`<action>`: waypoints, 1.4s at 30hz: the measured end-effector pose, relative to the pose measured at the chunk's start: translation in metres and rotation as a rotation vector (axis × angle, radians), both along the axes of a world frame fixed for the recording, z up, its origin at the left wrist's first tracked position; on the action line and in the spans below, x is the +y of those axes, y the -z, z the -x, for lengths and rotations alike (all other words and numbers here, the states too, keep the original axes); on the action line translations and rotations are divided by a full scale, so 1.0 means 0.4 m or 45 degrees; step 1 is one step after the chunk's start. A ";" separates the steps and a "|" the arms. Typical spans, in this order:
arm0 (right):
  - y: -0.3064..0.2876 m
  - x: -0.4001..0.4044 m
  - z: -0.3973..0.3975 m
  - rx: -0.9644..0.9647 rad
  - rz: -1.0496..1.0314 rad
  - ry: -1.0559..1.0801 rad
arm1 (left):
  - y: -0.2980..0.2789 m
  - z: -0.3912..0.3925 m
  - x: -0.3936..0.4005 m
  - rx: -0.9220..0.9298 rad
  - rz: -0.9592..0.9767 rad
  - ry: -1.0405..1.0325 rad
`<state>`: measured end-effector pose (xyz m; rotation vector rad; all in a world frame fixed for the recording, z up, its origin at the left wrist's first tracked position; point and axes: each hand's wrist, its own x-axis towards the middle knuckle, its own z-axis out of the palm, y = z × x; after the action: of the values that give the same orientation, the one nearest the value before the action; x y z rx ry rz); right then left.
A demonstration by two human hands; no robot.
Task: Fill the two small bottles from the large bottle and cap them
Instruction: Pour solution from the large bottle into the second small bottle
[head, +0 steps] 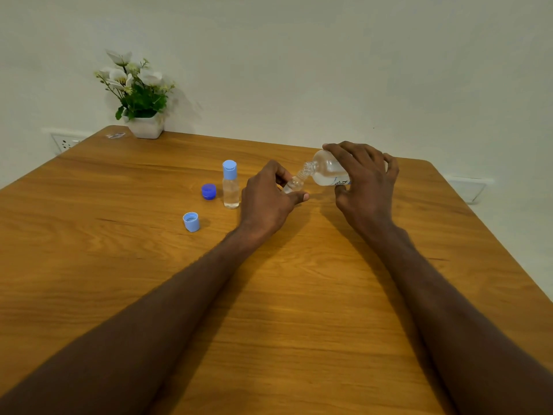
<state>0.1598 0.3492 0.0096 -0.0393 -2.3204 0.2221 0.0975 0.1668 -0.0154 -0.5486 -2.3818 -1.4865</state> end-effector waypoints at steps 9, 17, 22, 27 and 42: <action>0.002 0.001 0.003 0.012 -0.012 0.005 | 0.001 0.000 0.000 0.010 0.007 -0.007; 0.001 0.001 0.004 -0.003 -0.019 0.011 | 0.001 0.000 0.001 0.002 0.006 -0.012; 0.000 0.000 0.002 0.006 -0.009 0.010 | 0.000 -0.001 0.001 -0.002 0.013 -0.016; 0.001 -0.002 0.001 0.016 -0.006 0.010 | 0.001 -0.001 -0.001 -0.007 0.011 -0.008; 0.002 0.000 0.000 0.001 0.001 0.002 | 0.002 0.000 0.001 -0.001 0.007 -0.019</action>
<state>0.1599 0.3492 0.0087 -0.0416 -2.3195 0.2219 0.0974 0.1674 -0.0162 -0.5308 -2.3864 -1.4745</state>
